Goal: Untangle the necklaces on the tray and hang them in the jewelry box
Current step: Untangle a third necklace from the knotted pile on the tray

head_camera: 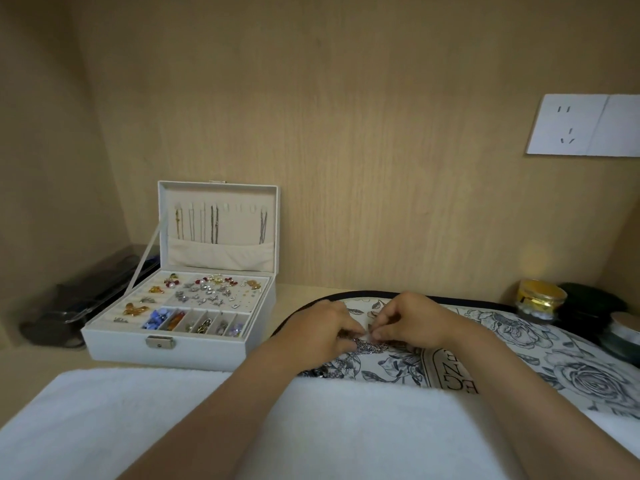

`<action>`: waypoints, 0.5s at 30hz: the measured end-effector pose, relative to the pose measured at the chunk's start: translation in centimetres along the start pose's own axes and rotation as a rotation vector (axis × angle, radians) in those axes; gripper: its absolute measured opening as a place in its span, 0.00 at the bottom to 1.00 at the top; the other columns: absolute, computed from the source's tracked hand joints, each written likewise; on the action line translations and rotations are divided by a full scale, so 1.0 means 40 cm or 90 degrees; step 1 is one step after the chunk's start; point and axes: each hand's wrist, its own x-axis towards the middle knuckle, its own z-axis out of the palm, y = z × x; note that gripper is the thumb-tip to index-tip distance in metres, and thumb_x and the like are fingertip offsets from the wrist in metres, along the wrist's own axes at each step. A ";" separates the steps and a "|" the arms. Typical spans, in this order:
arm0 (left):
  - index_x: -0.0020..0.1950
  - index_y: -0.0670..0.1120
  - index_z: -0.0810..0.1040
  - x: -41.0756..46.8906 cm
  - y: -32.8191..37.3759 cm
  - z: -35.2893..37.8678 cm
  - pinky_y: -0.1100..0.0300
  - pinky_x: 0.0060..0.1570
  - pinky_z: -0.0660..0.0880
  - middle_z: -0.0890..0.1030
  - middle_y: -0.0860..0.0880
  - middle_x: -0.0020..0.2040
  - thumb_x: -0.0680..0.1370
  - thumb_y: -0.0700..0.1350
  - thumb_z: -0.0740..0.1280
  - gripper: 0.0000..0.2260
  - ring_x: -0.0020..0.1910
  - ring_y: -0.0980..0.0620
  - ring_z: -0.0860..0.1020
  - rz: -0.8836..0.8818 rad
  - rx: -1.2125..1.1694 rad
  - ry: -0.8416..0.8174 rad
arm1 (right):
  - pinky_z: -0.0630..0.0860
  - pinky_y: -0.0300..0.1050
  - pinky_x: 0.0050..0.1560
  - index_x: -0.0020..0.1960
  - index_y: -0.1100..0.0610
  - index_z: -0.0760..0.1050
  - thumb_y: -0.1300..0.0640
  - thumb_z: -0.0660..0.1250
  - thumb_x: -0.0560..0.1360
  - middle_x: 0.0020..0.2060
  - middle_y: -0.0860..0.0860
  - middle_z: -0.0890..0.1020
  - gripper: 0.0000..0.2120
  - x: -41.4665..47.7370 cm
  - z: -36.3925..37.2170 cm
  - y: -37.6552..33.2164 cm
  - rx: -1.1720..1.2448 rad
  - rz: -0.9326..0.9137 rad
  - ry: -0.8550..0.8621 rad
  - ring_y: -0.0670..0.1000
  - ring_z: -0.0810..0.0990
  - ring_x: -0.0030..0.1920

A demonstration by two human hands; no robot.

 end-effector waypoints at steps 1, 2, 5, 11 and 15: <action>0.58 0.58 0.83 0.011 0.004 0.001 0.57 0.53 0.73 0.78 0.56 0.52 0.76 0.51 0.71 0.10 0.55 0.56 0.74 0.009 0.001 -0.001 | 0.69 0.25 0.34 0.47 0.53 0.87 0.54 0.76 0.73 0.32 0.37 0.83 0.04 -0.001 0.001 0.000 0.005 -0.001 0.002 0.32 0.77 0.33; 0.54 0.57 0.84 0.023 0.008 0.001 0.57 0.51 0.74 0.78 0.57 0.49 0.76 0.51 0.72 0.08 0.54 0.56 0.75 0.010 0.005 0.004 | 0.69 0.25 0.35 0.46 0.53 0.87 0.53 0.76 0.73 0.32 0.37 0.83 0.04 0.000 0.003 0.003 0.006 0.000 0.004 0.32 0.77 0.33; 0.49 0.53 0.83 0.048 0.006 0.003 0.55 0.50 0.77 0.78 0.58 0.45 0.77 0.50 0.71 0.04 0.47 0.56 0.77 -0.034 -0.057 0.024 | 0.71 0.27 0.40 0.45 0.49 0.87 0.53 0.77 0.72 0.34 0.38 0.84 0.02 0.001 0.009 0.004 0.007 0.000 0.001 0.32 0.79 0.36; 0.51 0.53 0.76 0.051 -0.007 0.030 0.56 0.48 0.76 0.79 0.56 0.42 0.82 0.45 0.63 0.04 0.41 0.57 0.77 -0.123 -0.264 0.147 | 0.80 0.43 0.42 0.42 0.52 0.85 0.58 0.76 0.73 0.36 0.47 0.86 0.03 0.011 0.017 0.008 0.191 0.008 0.059 0.46 0.83 0.36; 0.55 0.50 0.76 0.048 -0.012 0.027 0.65 0.39 0.71 0.77 0.57 0.40 0.83 0.45 0.61 0.05 0.35 0.63 0.73 -0.107 -0.286 0.191 | 0.79 0.40 0.46 0.48 0.58 0.86 0.61 0.75 0.73 0.39 0.51 0.87 0.04 0.014 0.013 0.000 0.356 0.014 0.133 0.47 0.85 0.40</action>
